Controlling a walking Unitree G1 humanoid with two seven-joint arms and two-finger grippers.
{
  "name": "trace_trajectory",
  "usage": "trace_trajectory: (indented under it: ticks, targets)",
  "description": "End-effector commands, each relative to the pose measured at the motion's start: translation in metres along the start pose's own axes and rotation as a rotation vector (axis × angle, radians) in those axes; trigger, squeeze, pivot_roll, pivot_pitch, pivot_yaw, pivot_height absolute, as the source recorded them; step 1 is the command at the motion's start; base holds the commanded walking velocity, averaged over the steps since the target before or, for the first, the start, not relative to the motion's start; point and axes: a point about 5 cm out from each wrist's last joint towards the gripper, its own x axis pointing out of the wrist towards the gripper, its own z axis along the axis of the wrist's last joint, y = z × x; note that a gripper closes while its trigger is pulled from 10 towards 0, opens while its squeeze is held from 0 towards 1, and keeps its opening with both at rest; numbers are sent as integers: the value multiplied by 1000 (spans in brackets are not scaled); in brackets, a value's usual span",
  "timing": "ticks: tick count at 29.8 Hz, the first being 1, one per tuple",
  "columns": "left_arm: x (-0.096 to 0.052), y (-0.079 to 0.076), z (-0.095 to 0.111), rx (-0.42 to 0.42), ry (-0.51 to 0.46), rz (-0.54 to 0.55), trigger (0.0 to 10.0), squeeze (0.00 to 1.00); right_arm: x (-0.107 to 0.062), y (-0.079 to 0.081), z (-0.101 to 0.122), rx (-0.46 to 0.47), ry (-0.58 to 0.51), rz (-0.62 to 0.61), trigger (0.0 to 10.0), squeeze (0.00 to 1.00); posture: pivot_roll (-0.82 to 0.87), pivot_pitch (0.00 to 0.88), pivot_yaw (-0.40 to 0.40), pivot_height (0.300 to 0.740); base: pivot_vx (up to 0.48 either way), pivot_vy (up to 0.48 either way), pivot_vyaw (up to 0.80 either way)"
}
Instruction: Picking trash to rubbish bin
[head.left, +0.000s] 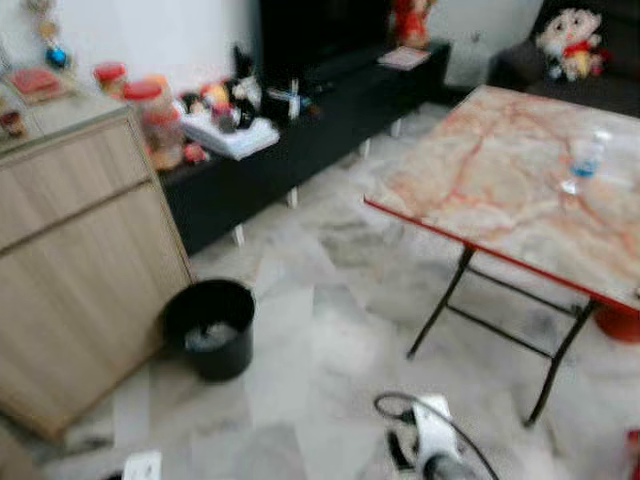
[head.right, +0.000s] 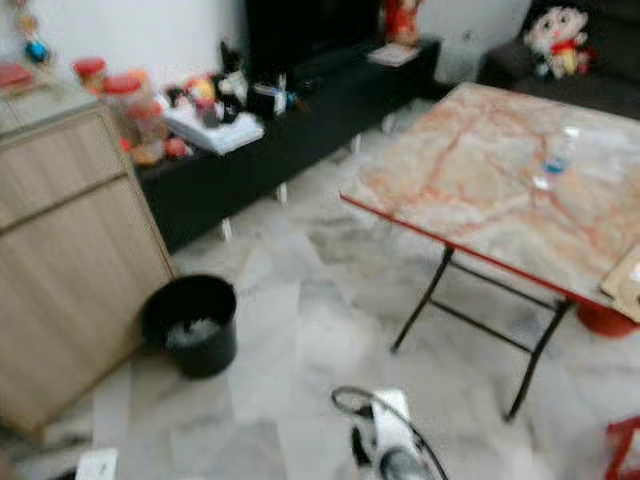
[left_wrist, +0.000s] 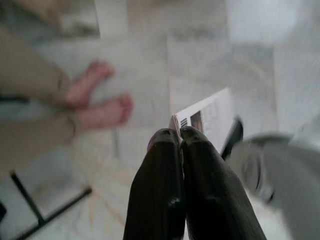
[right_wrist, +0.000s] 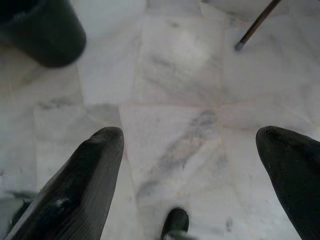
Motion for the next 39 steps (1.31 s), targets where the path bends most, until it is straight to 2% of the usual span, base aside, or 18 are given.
trace_trajectory:
  ticks: [1, 4, 5, 9, 21, 24, 30, 39]
  targets:
    - [1, -7, 4, 11, -16, -17, 10000, 0, -2, -11, -5, 19, 12, -27, 10000, 0, 56, 0, 18, 740, 409, 0, 0]
    - [1, -7, 4, 10, -17, -16, 10000, 0, -2, -11, -5, 20, 10, -23, 10000, 0, 56, 0, 18, 740, 411, 0, 0]
    - [0, -6, 4, 10, -18, -15, 10000, 0, -2, -10, -5, -11, 13, -14, 10000, 0, 56, 0, 18, 740, 405, 0, 0]
    - [0, -6, 4, 10, -21, -15, 10000, 0, -2, -9, -4, -40, 7, -9, 10000, 0, 56, 0, 18, 740, 410, 0, 513]
    - [0, -8, 4, 7, -31, -16, 10000, 0, -2, -9, -4, -16, 8, -10, 10000, 0, 56, 0, 18, 740, 413, 0, 800]
    - [0, -9, 5, 6, -37, -16, 10000, 0, -2, -8, -4, -20, 9, -1, 10000, 0, 60, 0, 16, 740, 412, 0, 0]
    - [0, -8, 6, 4, -41, -14, 10000, 0, -2, -7, -5, -23, 12, 1, 10000, 0, 60, 0, 16, 740, 414, 0, 696]
    - [1, -10, 11, 7, -56, -18, 10000, 0, -2, -8, -5, 7, 12, -9, 10000, 0, 62, 0, 17, 740, 413, 0, 0]
